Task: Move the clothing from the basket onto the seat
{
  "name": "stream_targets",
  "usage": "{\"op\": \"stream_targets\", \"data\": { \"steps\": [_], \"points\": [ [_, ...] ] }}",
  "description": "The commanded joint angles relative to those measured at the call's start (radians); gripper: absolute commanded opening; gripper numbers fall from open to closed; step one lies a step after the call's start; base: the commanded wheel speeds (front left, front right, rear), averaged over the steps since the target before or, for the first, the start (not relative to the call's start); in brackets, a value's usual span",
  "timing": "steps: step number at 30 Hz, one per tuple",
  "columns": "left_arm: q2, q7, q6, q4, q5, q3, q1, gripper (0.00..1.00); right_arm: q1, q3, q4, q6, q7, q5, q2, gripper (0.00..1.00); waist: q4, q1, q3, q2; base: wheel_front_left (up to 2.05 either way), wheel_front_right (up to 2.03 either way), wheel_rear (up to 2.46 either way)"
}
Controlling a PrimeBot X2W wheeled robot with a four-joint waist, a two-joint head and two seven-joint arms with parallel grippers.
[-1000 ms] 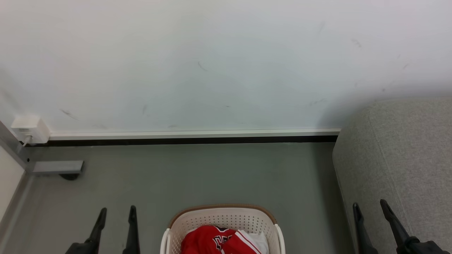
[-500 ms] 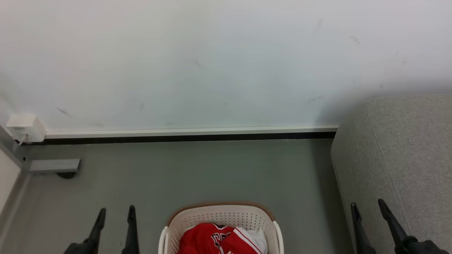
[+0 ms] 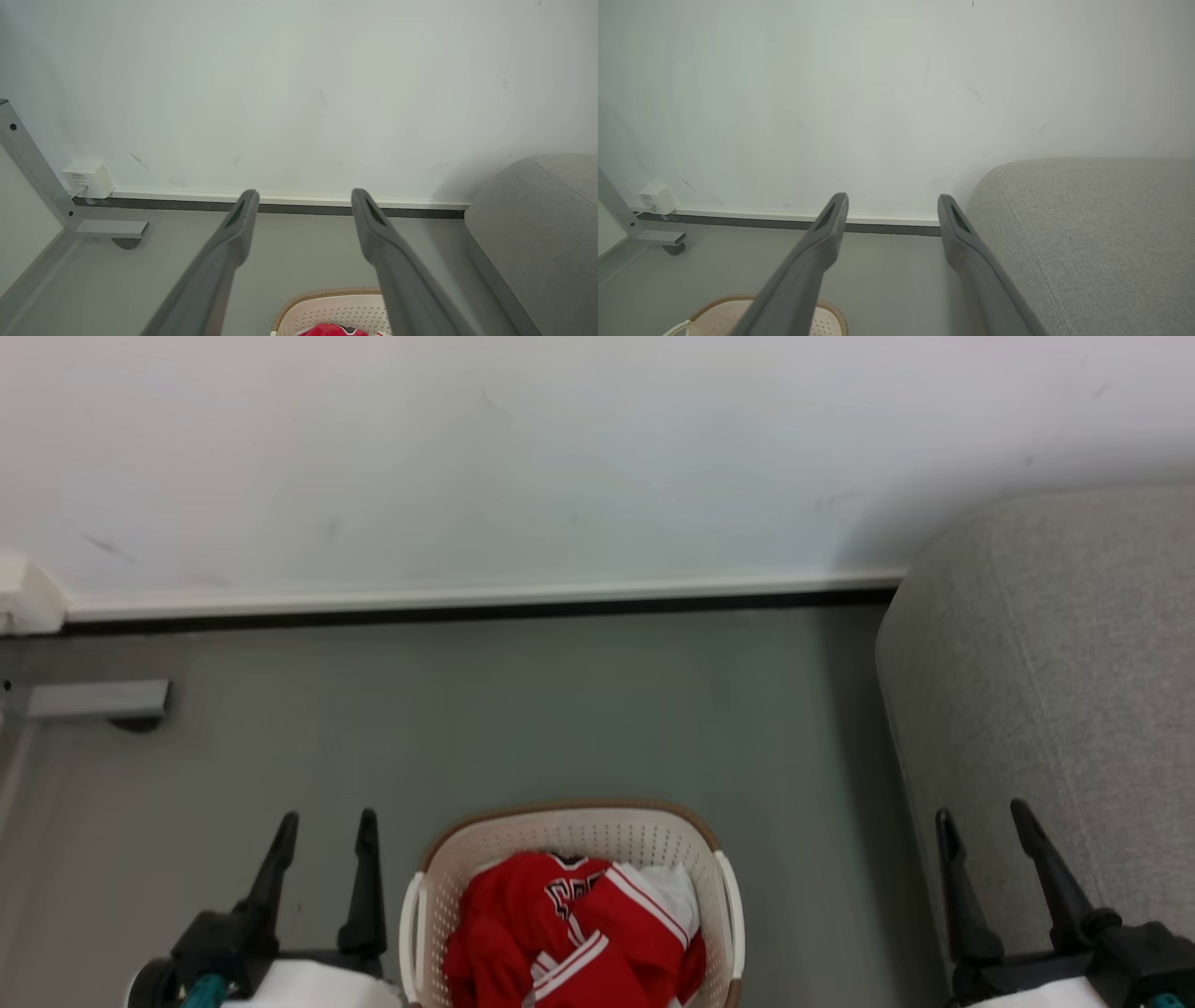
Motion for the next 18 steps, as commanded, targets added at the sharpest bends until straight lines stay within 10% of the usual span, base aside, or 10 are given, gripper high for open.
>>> {"op": "stream_targets", "data": {
  "steps": [1, 18],
  "points": [
    [0.003, 0.0, -0.01, 0.002, 0.022, -0.005, -0.03, 1.0, -0.026, -0.006, -0.011, -0.002, 0.0, 0.009, -0.005, 1.0, -0.004, 0.0, 0.07, 0.0, 0.0, 0.0, 0.0],
    [0.011, 0.0, -0.09, 0.134, 0.127, -0.185, -0.308, 1.0, -0.224, 0.005, -0.063, -0.002, 0.0, 0.036, -0.005, 1.0, -0.01, 0.0, 0.388, 0.0, 0.0, 0.0, 0.0]
  ]
}}
